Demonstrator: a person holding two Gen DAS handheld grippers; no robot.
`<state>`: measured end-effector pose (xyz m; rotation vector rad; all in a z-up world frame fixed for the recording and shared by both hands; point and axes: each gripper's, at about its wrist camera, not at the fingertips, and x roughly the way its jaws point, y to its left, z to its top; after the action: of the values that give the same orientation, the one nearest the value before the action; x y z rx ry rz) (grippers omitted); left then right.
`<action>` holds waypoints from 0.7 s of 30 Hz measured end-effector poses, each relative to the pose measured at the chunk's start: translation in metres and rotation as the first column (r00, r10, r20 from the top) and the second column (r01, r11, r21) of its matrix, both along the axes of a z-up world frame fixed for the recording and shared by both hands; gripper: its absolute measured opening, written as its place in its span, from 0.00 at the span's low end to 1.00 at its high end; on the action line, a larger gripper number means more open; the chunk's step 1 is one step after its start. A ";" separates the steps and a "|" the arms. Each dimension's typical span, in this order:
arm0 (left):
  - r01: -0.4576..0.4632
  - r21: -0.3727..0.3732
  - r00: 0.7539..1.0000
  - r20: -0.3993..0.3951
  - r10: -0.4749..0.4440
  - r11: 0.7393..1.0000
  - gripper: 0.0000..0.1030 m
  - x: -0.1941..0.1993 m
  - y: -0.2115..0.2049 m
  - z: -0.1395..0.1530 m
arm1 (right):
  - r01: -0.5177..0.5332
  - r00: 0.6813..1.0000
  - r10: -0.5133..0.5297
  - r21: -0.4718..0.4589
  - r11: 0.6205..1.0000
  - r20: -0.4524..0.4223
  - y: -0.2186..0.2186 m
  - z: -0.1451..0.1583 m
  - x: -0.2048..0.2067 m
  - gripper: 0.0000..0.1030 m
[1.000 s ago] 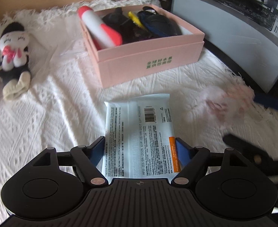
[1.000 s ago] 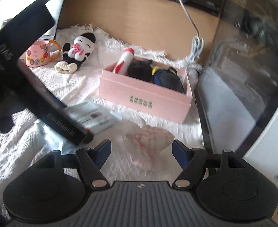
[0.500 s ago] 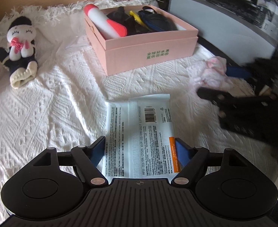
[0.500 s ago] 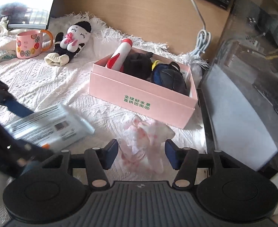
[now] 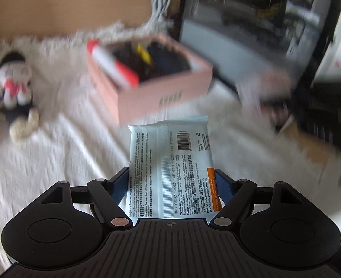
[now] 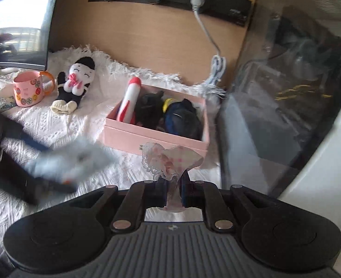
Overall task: Organize soft objects
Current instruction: 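Carry the wipes pack and lace cloth into the pink box and open both tools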
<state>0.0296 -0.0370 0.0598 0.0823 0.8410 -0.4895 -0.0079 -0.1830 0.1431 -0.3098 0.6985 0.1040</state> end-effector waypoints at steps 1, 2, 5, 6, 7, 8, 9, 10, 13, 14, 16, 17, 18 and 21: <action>0.000 -0.023 1.000 0.004 0.000 1.000 0.79 0.009 0.000 0.008 | 0.011 1.000 -0.011 -0.004 1.000 -0.006 -0.001 0.001 -0.003 0.10; 0.001 -0.044 1.000 0.008 -0.001 0.999 0.79 0.020 -0.001 0.017 | 0.020 1.000 -0.020 -0.005 1.000 -0.011 -0.001 0.002 -0.006 0.10; 0.020 -0.074 0.998 0.065 -0.016 0.997 0.79 0.059 -0.014 0.044 | 0.033 0.999 -0.033 0.001 0.999 0.006 -0.001 0.003 -0.013 0.10; 0.025 -0.071 0.995 0.094 -0.018 0.997 0.79 0.072 -0.020 0.053 | 0.040 0.999 -0.040 -0.001 0.999 0.015 0.000 0.003 -0.013 0.10; 0.025 -0.071 0.992 0.122 -0.016 0.997 0.79 0.086 -0.026 0.061 | 0.052 0.998 -0.052 0.001 0.999 0.022 0.000 0.003 -0.014 0.10; 0.020 -0.075 0.990 0.141 -0.010 0.997 0.79 0.100 -0.032 0.067 | 0.064 0.998 -0.064 0.008 0.998 0.024 0.000 0.003 -0.013 0.10; 0.010 -0.090 0.988 0.154 0.004 0.996 0.80 0.116 -0.037 0.073 | 0.071 0.997 -0.072 0.021 0.997 0.023 -0.001 0.003 -0.013 0.10; 0.002 -0.113 0.987 0.159 0.016 0.994 0.80 0.130 -0.041 0.075 | 0.073 0.997 -0.073 0.028 0.997 0.022 -0.001 0.003 -0.012 0.10; -0.004 -0.147 0.990 0.135 0.024 0.989 0.81 0.174 -0.051 0.060 | 0.073 0.997 -0.073 0.017 0.997 0.028 0.000 0.000 -0.009 0.10; -0.011 -0.118 0.995 0.101 0.023 0.993 0.81 0.188 -0.056 0.047 | 0.082 0.996 -0.082 0.015 0.997 0.022 -0.001 -0.002 -0.009 0.10; -0.039 -0.032 0.999 0.014 0.040 0.999 0.80 0.208 -0.065 0.017 | 0.100 0.995 -0.100 0.023 0.995 0.006 -0.004 -0.004 -0.006 0.10; -0.054 -0.010 0.998 -0.008 0.054 0.998 0.80 0.213 -0.066 0.005 | 0.106 0.994 -0.106 0.030 0.994 -0.002 -0.006 -0.004 -0.004 0.11; -0.067 -0.029 0.998 0.000 0.067 0.997 0.81 0.213 -0.063 -0.001 | 0.111 0.994 -0.111 0.035 0.993 -0.007 -0.009 -0.005 -0.002 0.11; -0.121 -0.170 0.988 0.076 0.135 0.978 0.77 0.207 -0.041 0.011 | 0.114 0.993 -0.113 0.050 0.992 -0.021 -0.014 -0.006 0.005 0.11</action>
<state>0.2366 -0.0782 0.0707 -0.1025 0.7128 -0.4293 -0.0024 -0.1968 0.1372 -0.2198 0.7288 0.0167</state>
